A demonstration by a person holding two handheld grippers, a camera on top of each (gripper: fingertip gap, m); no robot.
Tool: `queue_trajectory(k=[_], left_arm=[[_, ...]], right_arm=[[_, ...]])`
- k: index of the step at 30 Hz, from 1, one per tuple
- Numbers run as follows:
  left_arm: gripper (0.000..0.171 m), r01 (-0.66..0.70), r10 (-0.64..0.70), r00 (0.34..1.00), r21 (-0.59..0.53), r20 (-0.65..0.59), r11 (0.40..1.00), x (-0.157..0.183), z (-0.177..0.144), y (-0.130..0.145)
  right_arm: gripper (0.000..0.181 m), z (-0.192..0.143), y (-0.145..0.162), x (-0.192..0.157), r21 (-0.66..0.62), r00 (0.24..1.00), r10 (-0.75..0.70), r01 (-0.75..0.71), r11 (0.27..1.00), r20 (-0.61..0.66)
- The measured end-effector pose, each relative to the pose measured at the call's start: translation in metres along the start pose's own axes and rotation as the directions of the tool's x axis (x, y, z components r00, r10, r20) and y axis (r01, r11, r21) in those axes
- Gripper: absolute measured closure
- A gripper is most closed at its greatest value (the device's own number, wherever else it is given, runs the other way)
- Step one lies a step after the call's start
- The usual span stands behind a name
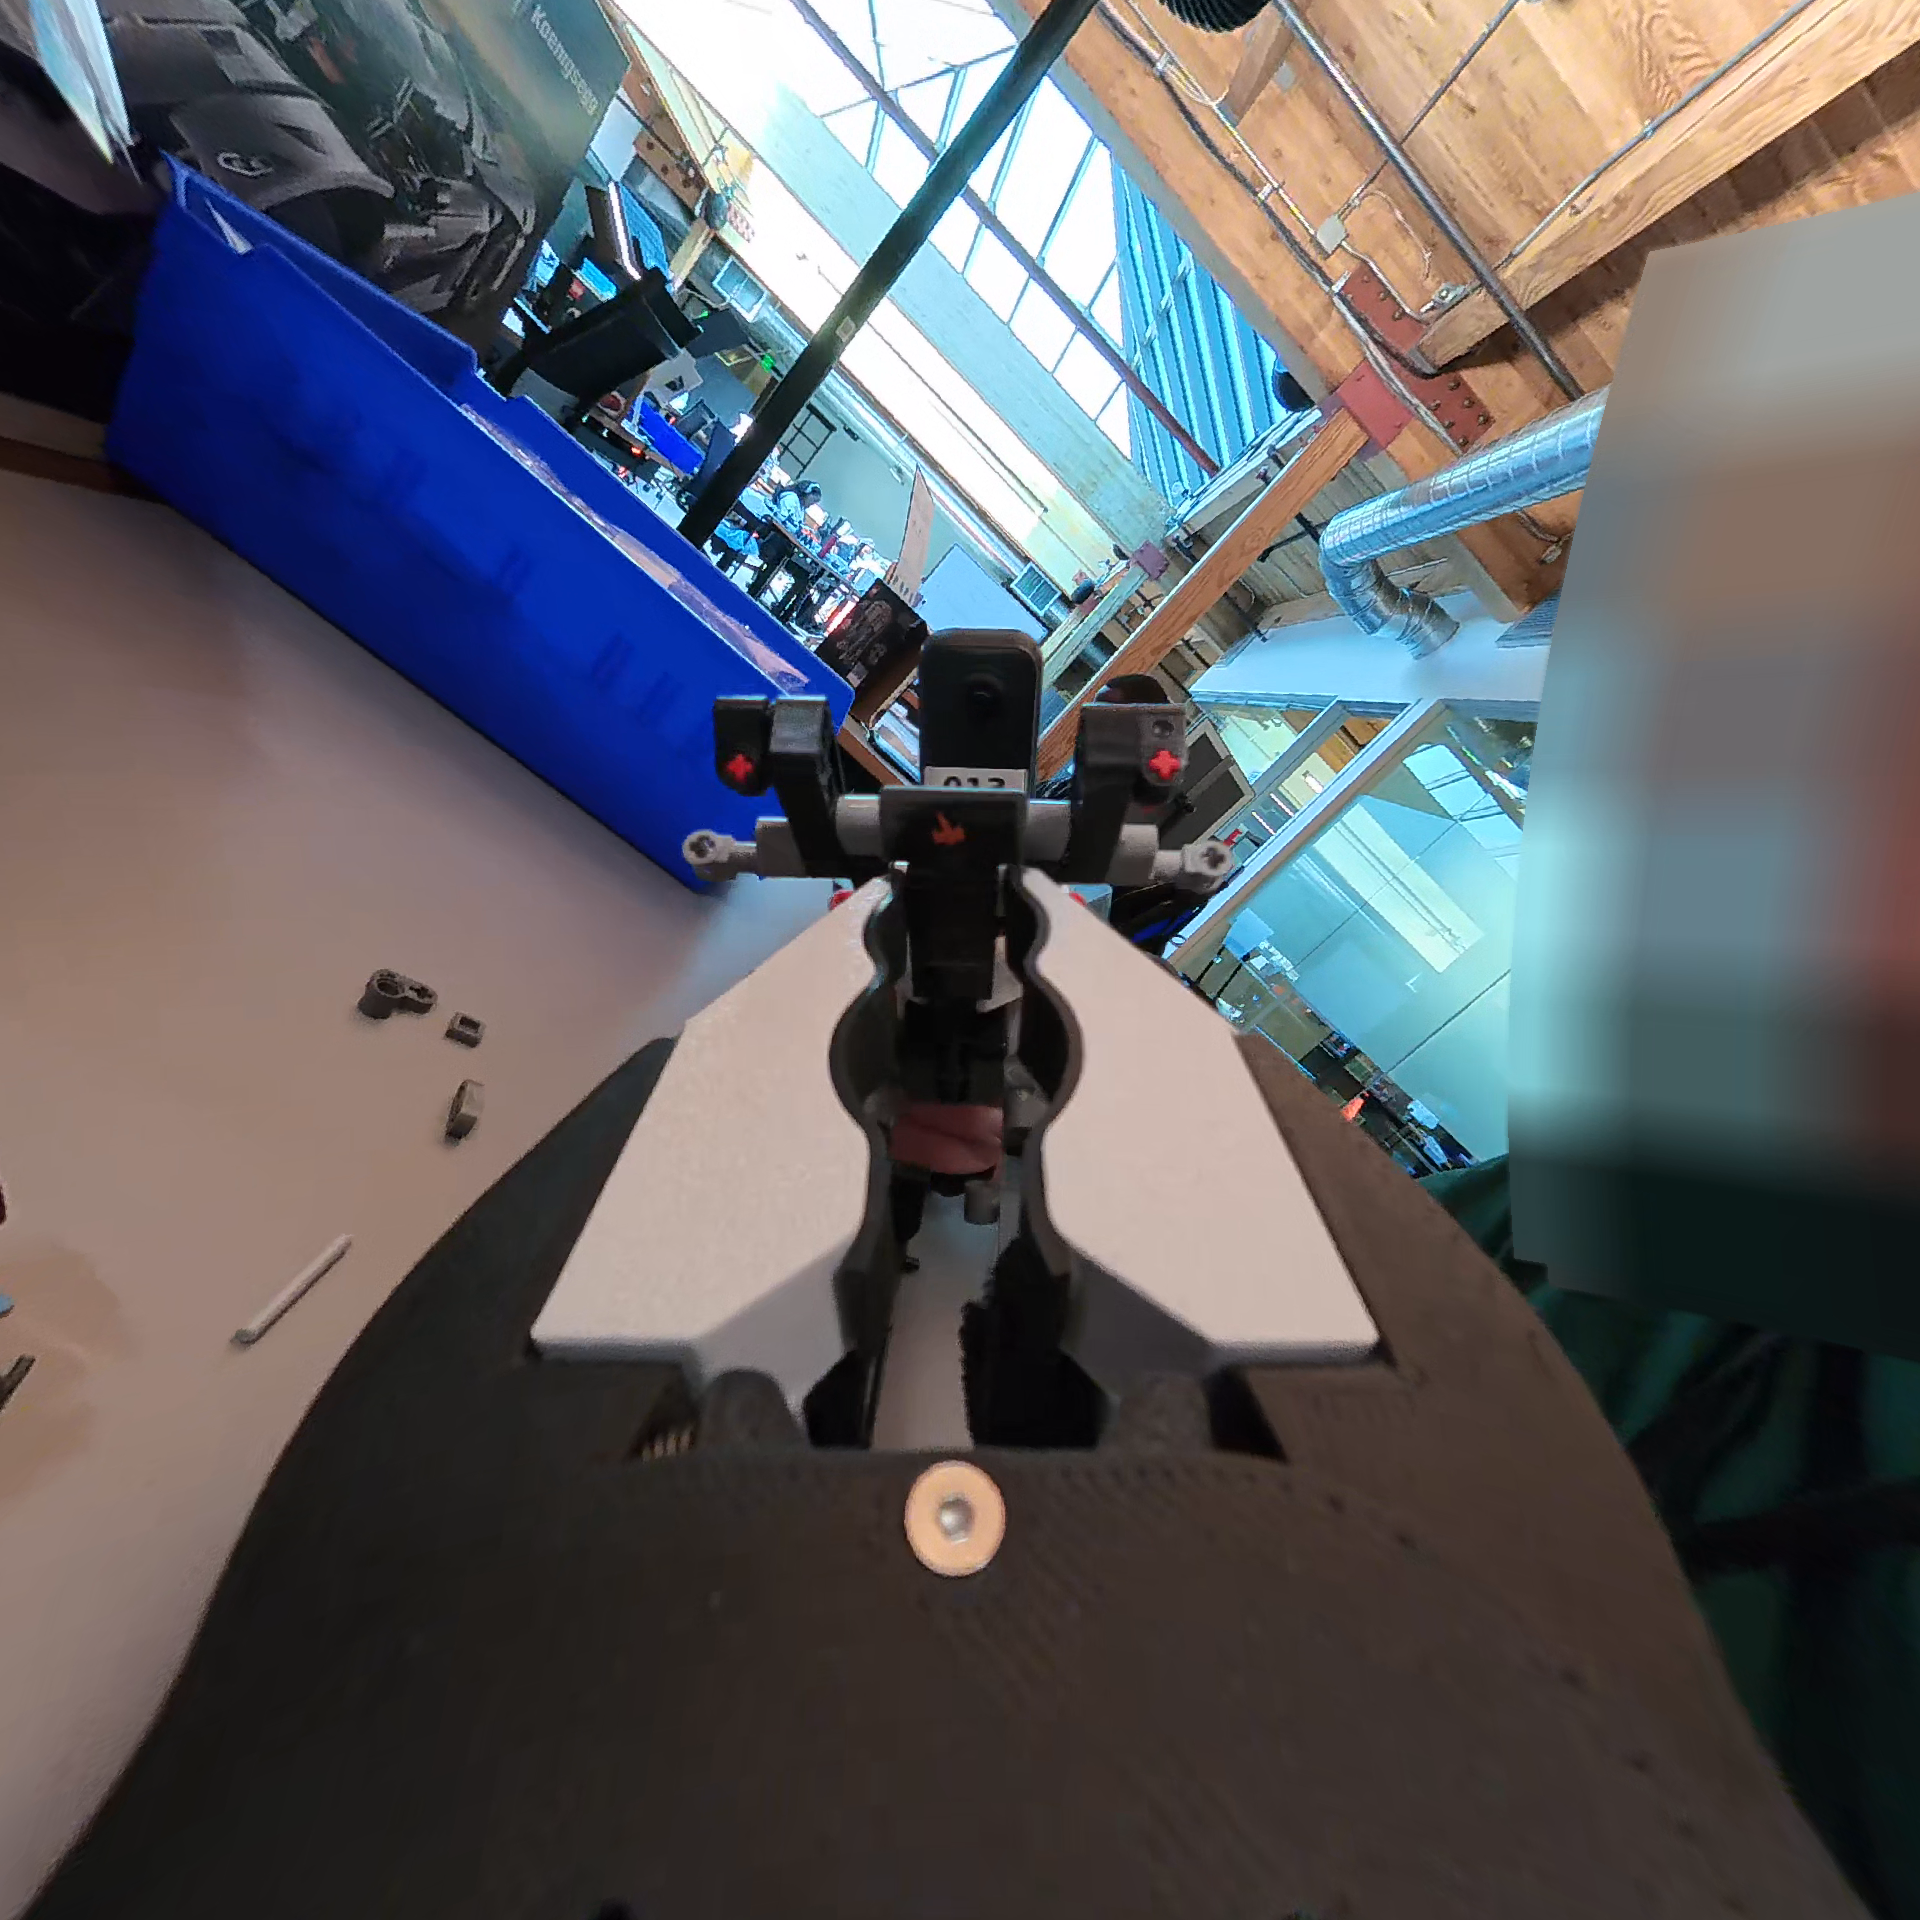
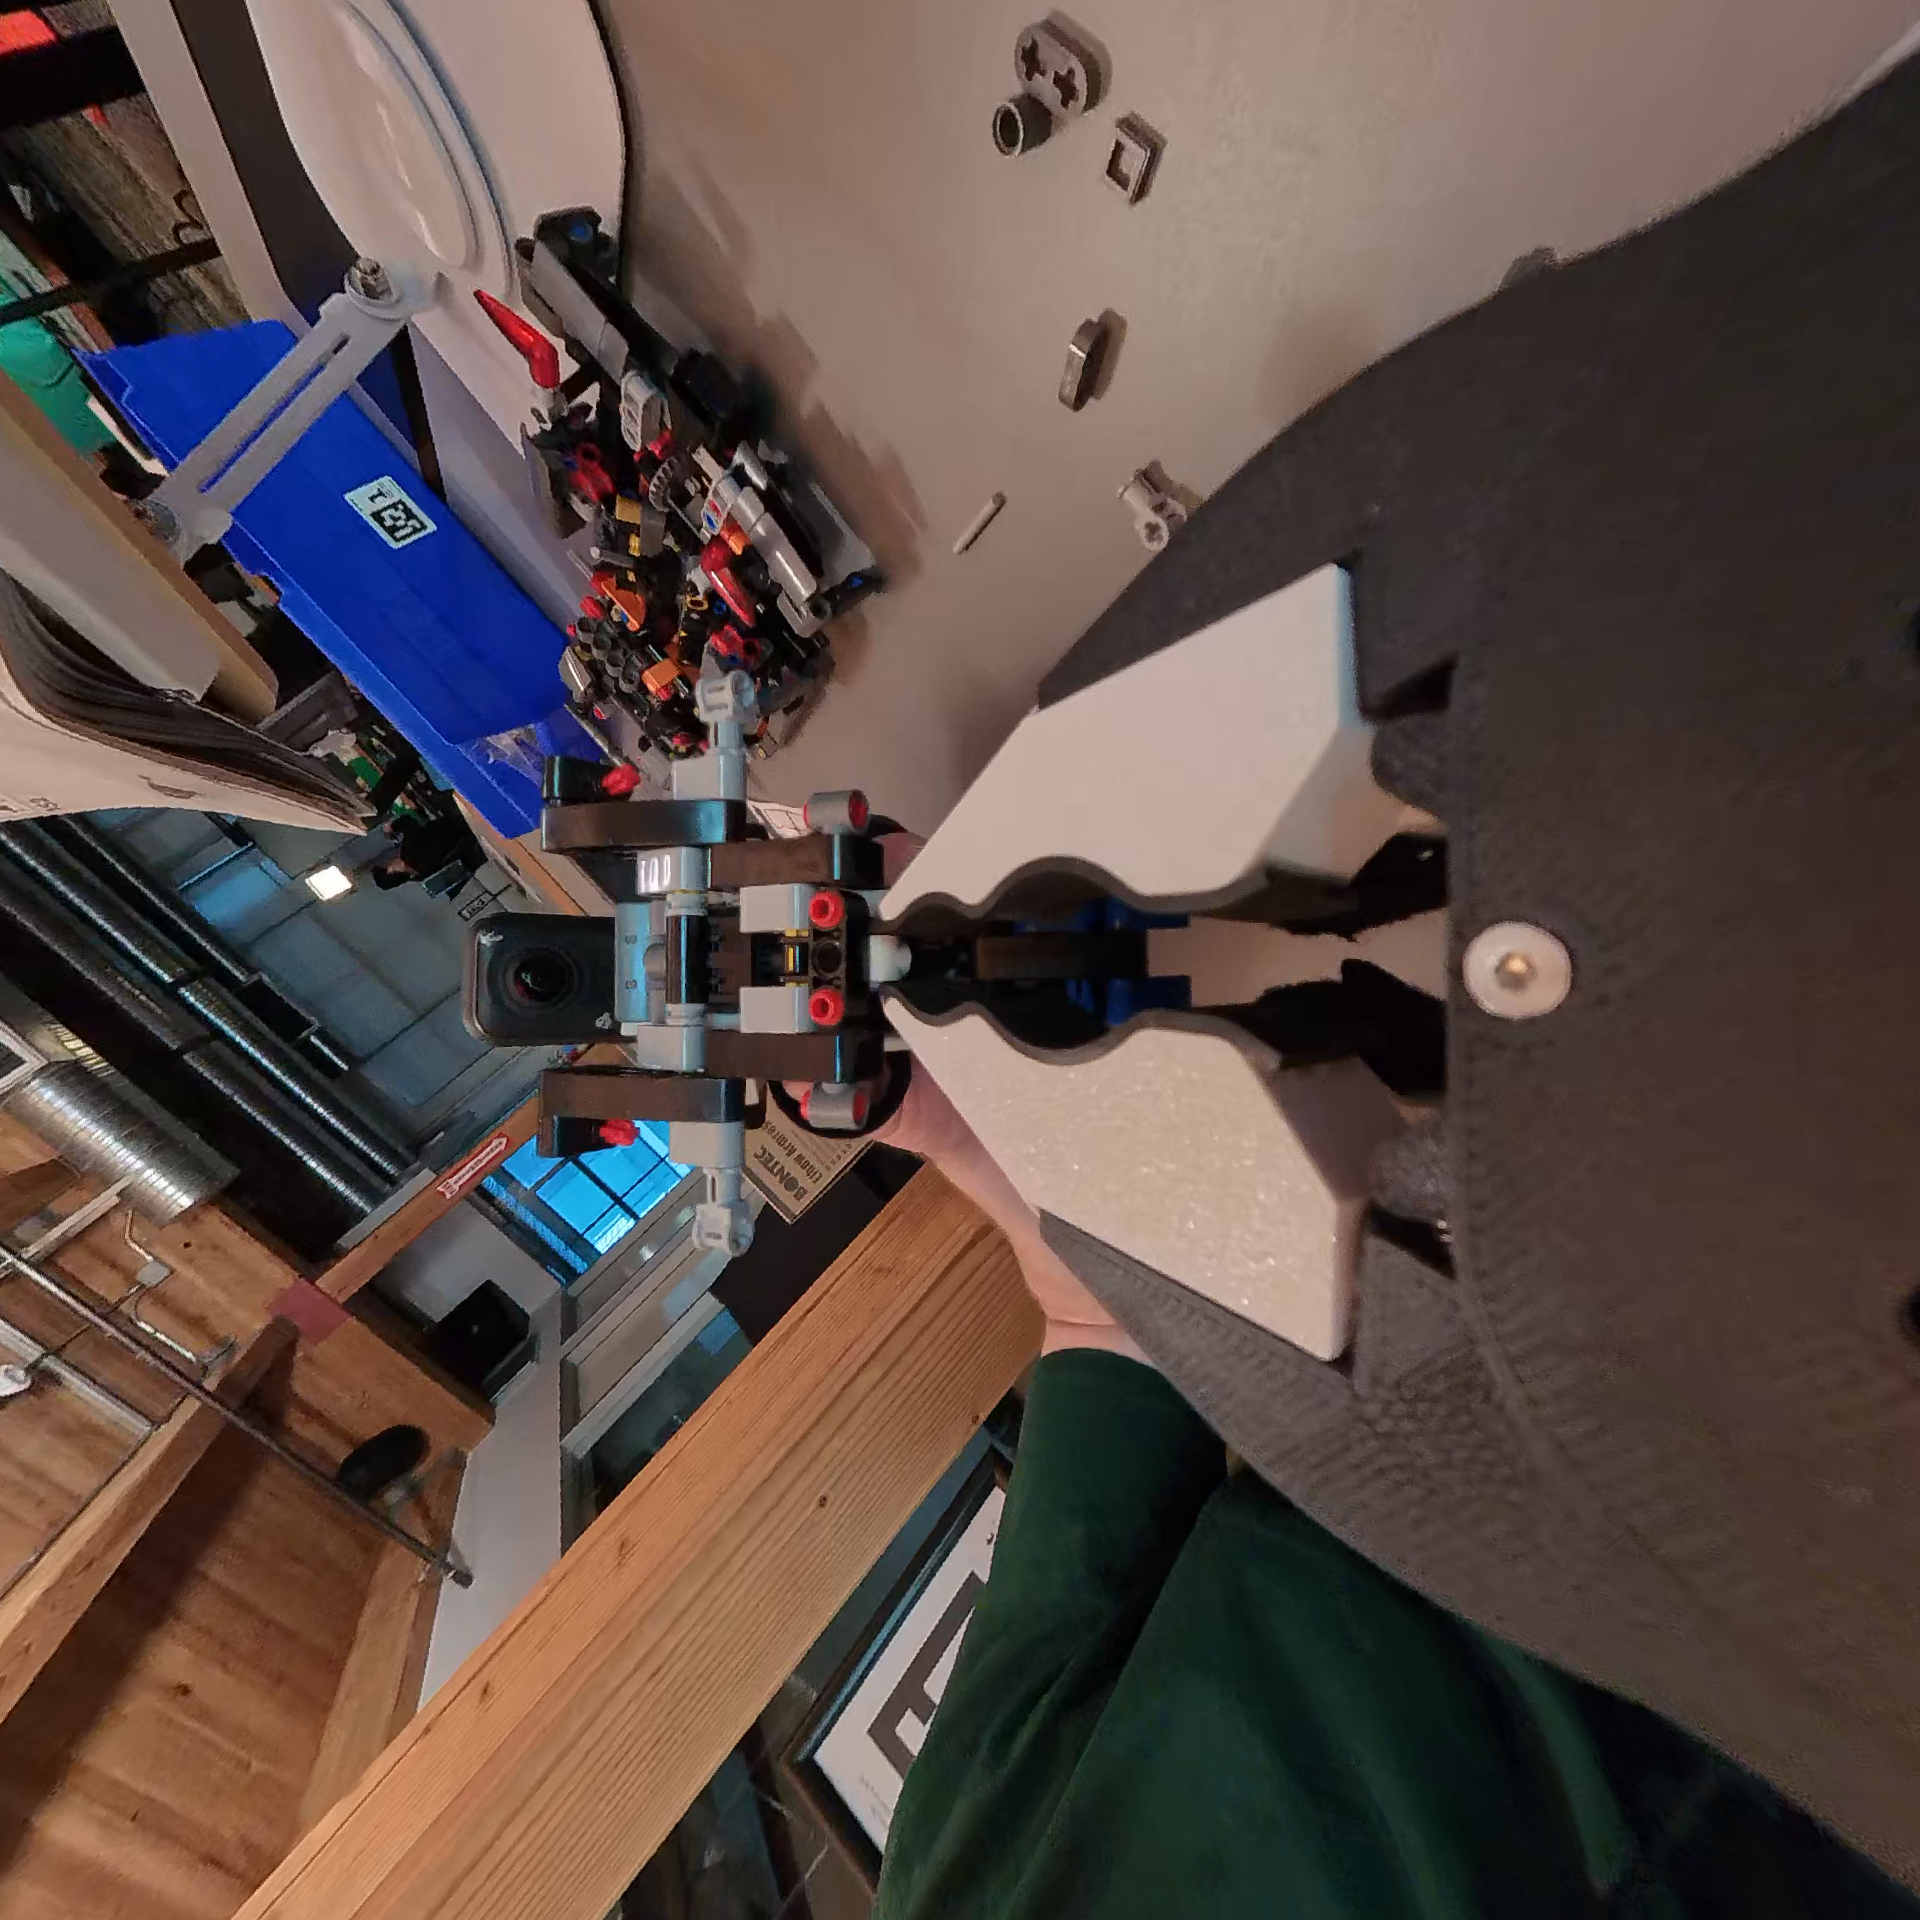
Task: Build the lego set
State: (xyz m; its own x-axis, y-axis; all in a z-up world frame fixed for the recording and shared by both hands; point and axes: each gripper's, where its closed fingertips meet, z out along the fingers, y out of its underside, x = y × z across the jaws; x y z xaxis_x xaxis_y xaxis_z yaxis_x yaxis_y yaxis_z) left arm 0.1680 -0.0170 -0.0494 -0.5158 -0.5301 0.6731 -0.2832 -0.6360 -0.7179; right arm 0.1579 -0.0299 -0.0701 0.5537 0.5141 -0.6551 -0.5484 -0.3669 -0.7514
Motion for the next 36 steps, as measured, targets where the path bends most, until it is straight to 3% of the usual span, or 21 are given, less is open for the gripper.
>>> queue_trajectory(k=[25,36], left_arm=[[0.157,-0.05,0.05,0.998,0.0,0.043,0.999,-0.0051,-0.0003,0.0019],[0.156,-0.047,0.047,0.999,0.016,0.018,0.999,0.0001,0.001,0.0007]], right_arm=[[0.177,0.0021,0.0038,0.005,0.016,0.999,0.038,-0.038,0.999,0.025],[0.176,0.0009,-0.0031,0.0014,0.037,0.999,-0.037,0.037,0.999,-0.003]])
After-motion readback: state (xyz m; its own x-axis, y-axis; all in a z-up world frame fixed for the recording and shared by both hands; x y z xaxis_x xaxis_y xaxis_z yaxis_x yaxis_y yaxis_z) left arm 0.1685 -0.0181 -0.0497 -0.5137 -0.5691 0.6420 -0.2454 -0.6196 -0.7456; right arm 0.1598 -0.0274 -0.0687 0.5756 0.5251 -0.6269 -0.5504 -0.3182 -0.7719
